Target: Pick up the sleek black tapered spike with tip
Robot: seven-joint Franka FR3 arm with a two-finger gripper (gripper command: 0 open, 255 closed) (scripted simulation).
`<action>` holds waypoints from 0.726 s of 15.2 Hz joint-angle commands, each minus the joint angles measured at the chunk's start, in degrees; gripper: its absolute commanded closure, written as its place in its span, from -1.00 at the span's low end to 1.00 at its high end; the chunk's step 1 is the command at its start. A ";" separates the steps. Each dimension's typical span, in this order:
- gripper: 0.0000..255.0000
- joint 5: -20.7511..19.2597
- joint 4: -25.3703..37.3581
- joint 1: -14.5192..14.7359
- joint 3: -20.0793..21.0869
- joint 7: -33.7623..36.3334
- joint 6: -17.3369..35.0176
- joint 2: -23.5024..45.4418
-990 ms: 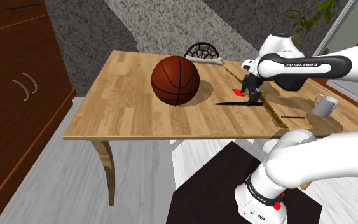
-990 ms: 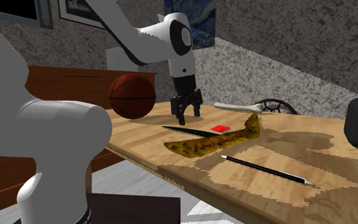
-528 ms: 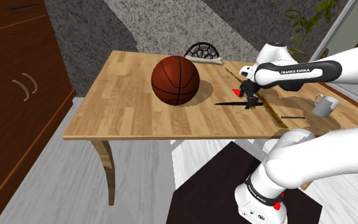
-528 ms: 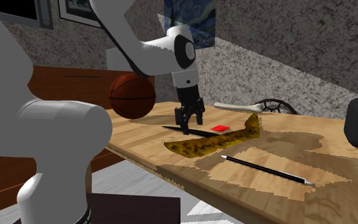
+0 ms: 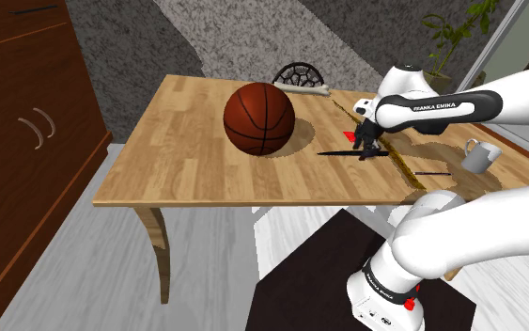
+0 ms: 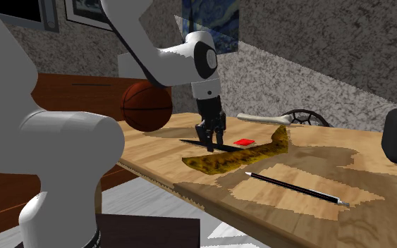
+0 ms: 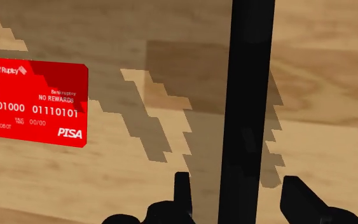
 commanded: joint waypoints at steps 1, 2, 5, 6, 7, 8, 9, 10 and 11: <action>1.00 -0.09 -0.15 0.04 -0.13 0.03 0.27 0.22; 1.00 -0.08 -0.11 0.05 -0.17 -0.01 0.28 0.26; 1.00 -0.10 -0.17 0.01 -0.14 0.00 0.27 0.20; 1.00 0.17 0.27 -0.03 0.29 -0.13 -0.68 -0.31; 1.00 0.45 0.72 -0.05 0.71 -0.24 -1.61 -0.78; 1.00 0.73 1.19 -0.06 1.13 -0.36 -2.54 -1.24; 1.00 1.01 1.67 -0.06 1.53 -0.48 -3.45 -1.67; 1.00 1.30 2.16 -0.06 1.93 -0.61 -4.35 -2.07; 1.00 1.58 2.66 -0.05 2.32 -0.72 -5.24 -2.46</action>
